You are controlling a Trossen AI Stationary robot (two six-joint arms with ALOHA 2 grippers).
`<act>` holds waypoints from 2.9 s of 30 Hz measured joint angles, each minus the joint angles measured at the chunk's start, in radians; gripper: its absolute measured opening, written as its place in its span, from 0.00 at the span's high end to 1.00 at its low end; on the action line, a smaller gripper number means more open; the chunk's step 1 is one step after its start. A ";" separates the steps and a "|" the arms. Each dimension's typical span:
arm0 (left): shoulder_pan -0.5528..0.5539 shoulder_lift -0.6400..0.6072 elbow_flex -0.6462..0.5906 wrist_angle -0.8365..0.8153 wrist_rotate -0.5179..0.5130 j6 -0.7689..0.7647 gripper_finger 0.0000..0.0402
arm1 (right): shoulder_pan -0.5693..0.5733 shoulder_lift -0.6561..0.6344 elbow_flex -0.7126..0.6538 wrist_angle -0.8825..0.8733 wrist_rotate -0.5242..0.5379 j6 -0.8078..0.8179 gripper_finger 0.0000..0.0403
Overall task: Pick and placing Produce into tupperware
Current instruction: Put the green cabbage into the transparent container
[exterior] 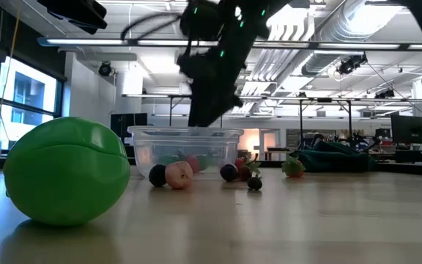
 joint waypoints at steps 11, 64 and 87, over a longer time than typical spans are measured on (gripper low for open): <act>0.000 0.000 0.000 0.000 0.000 0.000 0.95 | 0.293 -0.302 0.000 -0.352 0.350 0.339 0.67; 0.000 0.000 0.000 0.000 0.000 0.000 0.95 | 1.035 -0.059 0.000 -0.603 0.100 2.111 0.67; 0.000 0.000 0.000 0.000 0.000 0.000 0.95 | 1.033 -0.016 0.000 -0.596 0.057 2.138 0.32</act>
